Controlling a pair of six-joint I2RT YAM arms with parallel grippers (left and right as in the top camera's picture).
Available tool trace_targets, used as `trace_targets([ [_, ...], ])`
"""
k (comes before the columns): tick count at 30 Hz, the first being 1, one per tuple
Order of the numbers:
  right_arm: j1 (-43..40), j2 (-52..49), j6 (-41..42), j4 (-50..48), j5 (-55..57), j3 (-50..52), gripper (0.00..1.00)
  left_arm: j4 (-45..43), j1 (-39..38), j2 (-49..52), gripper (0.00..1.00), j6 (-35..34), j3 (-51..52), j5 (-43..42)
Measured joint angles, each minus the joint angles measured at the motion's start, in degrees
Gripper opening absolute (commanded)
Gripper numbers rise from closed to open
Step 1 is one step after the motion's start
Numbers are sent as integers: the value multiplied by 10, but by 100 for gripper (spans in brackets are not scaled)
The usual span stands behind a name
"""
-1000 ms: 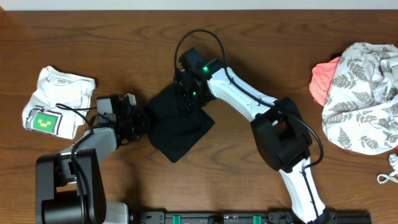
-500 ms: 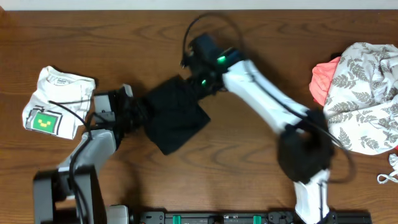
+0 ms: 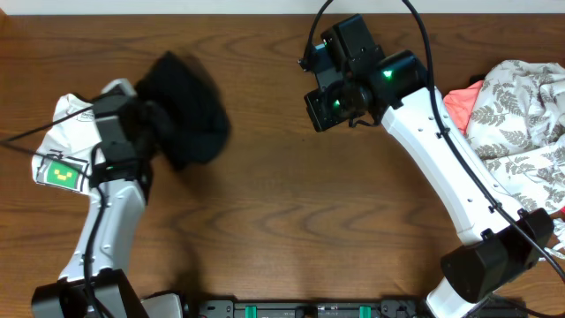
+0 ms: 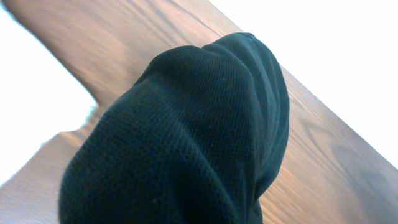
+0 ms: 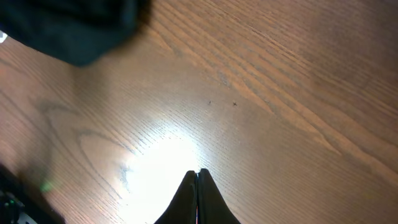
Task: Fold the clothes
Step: 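Carry the black bundle left with the left gripper onto the white T-shirt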
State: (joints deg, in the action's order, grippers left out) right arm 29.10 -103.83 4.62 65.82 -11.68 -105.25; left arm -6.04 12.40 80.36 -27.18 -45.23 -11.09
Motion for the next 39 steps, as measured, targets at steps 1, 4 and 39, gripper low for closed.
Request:
trace_targets([
  [1, 0, 0, -2, 1, 2, 0, 1, -1, 18, 0, 6, 0, 0, 6],
  [4, 0, 0, -4, 2, 6, 0, 1, -2, 75, 0, 6, 0, 0, 15],
  [39, 0, 0, -8, 26, 10, 0, 1, -30, 299, 179, 6, 18, -115, -40],
])
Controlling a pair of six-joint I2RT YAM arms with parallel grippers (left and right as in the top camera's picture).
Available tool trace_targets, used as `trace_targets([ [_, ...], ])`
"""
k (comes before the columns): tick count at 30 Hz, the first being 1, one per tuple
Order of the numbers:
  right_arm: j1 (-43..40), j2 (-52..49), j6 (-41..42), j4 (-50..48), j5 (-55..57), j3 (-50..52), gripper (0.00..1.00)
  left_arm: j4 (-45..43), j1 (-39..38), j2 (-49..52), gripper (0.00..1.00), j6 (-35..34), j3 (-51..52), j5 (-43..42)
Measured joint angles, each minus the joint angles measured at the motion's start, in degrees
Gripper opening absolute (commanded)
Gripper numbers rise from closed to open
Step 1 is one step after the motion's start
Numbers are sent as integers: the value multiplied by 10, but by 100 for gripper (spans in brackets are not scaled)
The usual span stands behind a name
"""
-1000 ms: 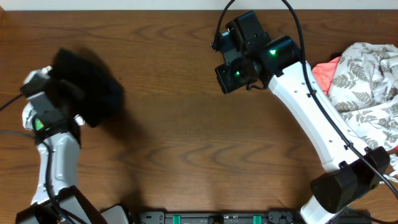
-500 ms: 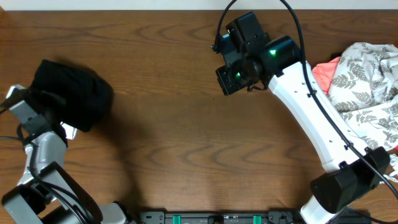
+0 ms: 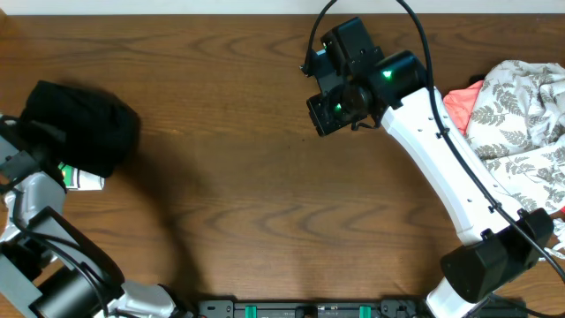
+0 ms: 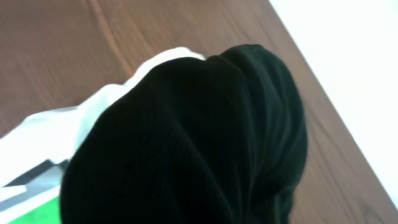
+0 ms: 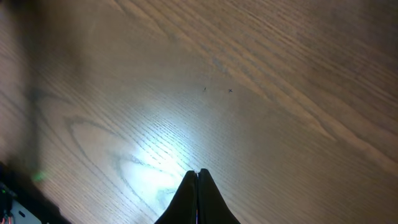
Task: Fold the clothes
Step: 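Carry the black bundle left with the left gripper onto the white T-shirt, then release the bundle and press it down with the left gripper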
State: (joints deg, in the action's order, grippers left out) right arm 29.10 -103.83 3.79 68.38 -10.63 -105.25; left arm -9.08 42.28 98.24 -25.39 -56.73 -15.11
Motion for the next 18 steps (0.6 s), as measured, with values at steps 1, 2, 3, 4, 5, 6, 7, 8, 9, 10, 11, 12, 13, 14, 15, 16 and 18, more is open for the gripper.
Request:
trace_targets([
  [1, 0, 0, 0, 0, 0, 0, 1, 1, 5, 5, 6, 1, 0, 0],
  [2, 0, 0, 0, 0, 0, 0, 1, 1, 9, 8, 6, 2, 0, 0],
  [3, 0, 0, 0, 0, 0, 0, 1, 1, 14, 11, 8, 2, 0, 0],
  [4, 0, 0, 0, 0, 0, 0, 1, 2, 19, 13, 16, 2, 0, 0],
  [5, 0, 0, 0, 0, 0, 0, 1, 1, 23, 14, 25, 3, 0, 0],
  [6, 0, 0, 0, 0, 0, 0, 1, 2, 28, 15, 33, 5, 0, 1],
  [7, 0, 0, 0, 0, 0, 0, 1, 2, 33, 15, 39, 9, 0, 3],
  [8, 0, 0, 0, 0, 0, 0, 1, 2, 38, 15, 49, 6, 0, 4],
  [9, 0, 0, 0, 0, 0, 0, 1, 5, 45, 15, 67, 4, 0, 5],
  [10, 0, 0, 0, 0, 0, 0, 1, 9, 50, 15, 79, 7, -1, 7],
  [11, 0, 0, 0, 1, 0, 0, 1, 13, 57, 15, 88, 6, -2, 10],
  [12, 0, 0, 0, 2, 0, 0, 1, 17, 63, 15, 100, 6, -2, 12],
  [13, 0, 0, 0, 3, 0, 0, 1, 21, 69, 15, 98, 5, -2, 15],
  [14, 0, 0, 0, 4, 0, 0, 1, 28, 75, 15, 98, 3, -3, 16],
  [15, 0, 0, 0, 5, 0, 0, 1, 34, 79, 15, 98, 2, -3, 18],
  [16, 0, 0, 0, 6, 0, 0, 1, 39, 84, 15, 98, 1, -3, 19],
  [18, 0, 0, 0, 9, 0, 0, 1, 46, 91, 15, 98, -3, -3, 20],
])
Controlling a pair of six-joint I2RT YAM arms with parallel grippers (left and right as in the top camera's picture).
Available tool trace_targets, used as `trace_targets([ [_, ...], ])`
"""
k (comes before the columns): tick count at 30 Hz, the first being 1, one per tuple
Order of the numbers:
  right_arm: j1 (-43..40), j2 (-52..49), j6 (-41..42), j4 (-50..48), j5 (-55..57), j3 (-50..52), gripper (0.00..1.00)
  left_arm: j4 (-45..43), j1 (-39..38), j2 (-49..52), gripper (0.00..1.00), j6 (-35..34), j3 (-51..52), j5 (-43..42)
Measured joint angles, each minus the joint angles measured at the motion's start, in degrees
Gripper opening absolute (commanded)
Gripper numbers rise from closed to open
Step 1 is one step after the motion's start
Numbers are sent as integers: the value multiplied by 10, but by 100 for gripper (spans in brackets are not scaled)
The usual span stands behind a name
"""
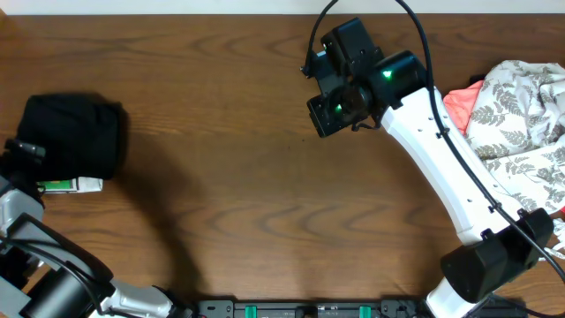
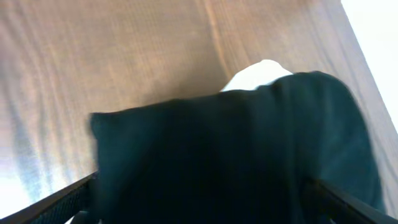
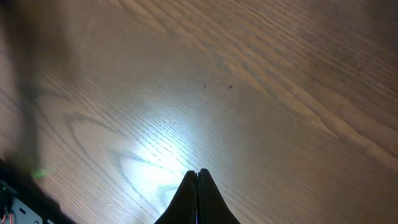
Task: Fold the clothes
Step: 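Release the bundle and press it down with the left gripper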
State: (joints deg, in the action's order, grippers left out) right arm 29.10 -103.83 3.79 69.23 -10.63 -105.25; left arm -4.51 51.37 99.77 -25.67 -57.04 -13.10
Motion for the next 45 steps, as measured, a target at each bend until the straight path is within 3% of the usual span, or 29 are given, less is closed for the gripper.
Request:
trace_targets([
  [10, 0, 0, 0, 8, 0, 0, 1, 19, 8, -15, 98, -48, -1, -30],
  [17, 0, 0, -2, 8, 0, 0, 1, 82, 10, -130, 98, -59, -39, -79],
  [23, 0, 0, -8, 8, 0, 0, 1, 11, 8, -179, 98, -58, -62, -183],
  [28, 0, 0, -12, 8, 0, 0, 1, -49, -2, -114, 98, -56, -63, -224],
  [36, 0, 0, -13, 9, 0, 0, 3, -138, -4, 89, 98, -54, -63, -257],
  [38, 0, 0, -13, 10, 0, 0, 8, -145, -4, 133, 98, -54, -63, -257],
  [39, 0, 0, -15, 12, 0, 0, 18, -153, -4, 157, 98, -52, -63, -255],
  [40, 0, 0, -15, 14, 0, 0, 20, -160, -2, 167, 98, -49, -64, -255],
  [45, 0, 0, -17, 31, 0, 0, 25, -165, 2, 183, 98, -49, -78, -257],
])
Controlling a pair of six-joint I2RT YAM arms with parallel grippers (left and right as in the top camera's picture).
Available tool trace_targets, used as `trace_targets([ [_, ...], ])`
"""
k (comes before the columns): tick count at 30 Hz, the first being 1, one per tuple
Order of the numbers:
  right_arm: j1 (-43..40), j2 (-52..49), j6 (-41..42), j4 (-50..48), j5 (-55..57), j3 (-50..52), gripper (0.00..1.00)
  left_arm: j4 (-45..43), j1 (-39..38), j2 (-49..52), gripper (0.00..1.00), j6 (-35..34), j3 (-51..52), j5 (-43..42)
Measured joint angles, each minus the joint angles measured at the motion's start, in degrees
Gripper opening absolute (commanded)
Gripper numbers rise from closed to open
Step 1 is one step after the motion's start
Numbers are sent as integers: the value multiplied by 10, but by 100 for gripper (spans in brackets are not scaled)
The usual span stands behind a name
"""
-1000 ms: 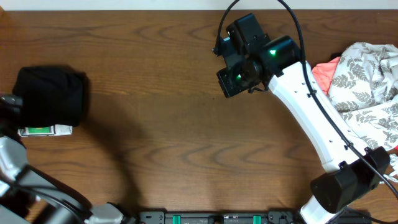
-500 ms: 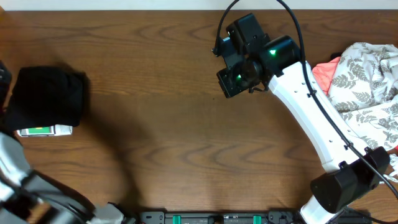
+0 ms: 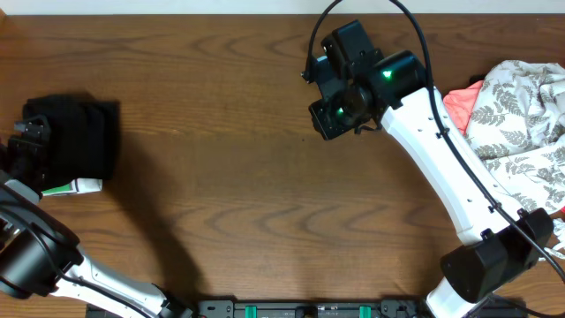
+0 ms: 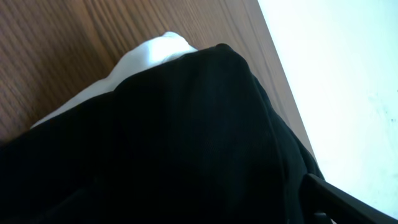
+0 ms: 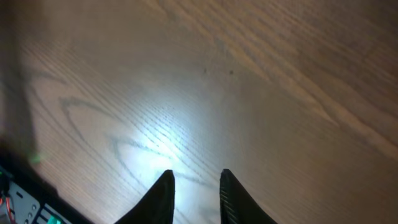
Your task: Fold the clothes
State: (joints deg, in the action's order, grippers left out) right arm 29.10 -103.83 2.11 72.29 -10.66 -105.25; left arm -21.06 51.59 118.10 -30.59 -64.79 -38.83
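A folded black garment (image 3: 78,141) lies at the table's far left, on top of a white item with a green label (image 3: 72,186). My left gripper (image 3: 24,147) sits at the garment's left edge. The left wrist view is filled by the black cloth (image 4: 174,143), with white cloth (image 4: 152,53) showing beyond it and one finger (image 4: 339,198) far out to the right, so the jaws stand wide. My right gripper (image 5: 194,180) hovers over bare wood at the top centre (image 3: 340,104), slightly open and holding nothing.
A pile of unfolded clothes, leaf-patterned white (image 3: 521,106) with a coral piece (image 3: 459,102), lies at the right edge. The right arm (image 3: 441,168) slants across the right half of the wooden table (image 3: 265,203).
My right gripper's fingers were closed together and now stand slightly apart. The left gripper has shifted a little at the black garment's edge, and the garment stays at the far left.
The black garment hung bunched in my left gripper left of centre. Then it was at the far left over the white item. Then it lay flat there with the left fingers spread wide. It rests there now, and the right gripper has opened.
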Motion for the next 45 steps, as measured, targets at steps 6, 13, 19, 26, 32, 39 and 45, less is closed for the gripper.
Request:
trace_targets([
  [6, 0, 0, 0, 6, 0, 0, 26, 0, 0, 2, 98, 5, -2, -3],
  [13, 0, 0, 0, 9, 0, 0, 31, 4, 4, -2, 98, 8, -2, -27],
  [19, 0, 0, 0, 3, 0, 0, 30, 45, 1, -48, 98, 8, 8, -33],
  [26, 0, 0, 0, -4, 0, 0, 31, 45, -40, -172, 98, 15, 15, -43],
  [32, 0, 0, 0, -16, 0, 0, 31, 82, -135, -191, 98, 57, 13, -11],
  [39, 0, 0, 0, -7, 0, 0, 32, 86, -186, -126, 98, 91, 13, 84],
  [45, 0, 0, 0, -3, 0, 0, 32, 75, -182, -43, 98, 99, 13, 134],
])
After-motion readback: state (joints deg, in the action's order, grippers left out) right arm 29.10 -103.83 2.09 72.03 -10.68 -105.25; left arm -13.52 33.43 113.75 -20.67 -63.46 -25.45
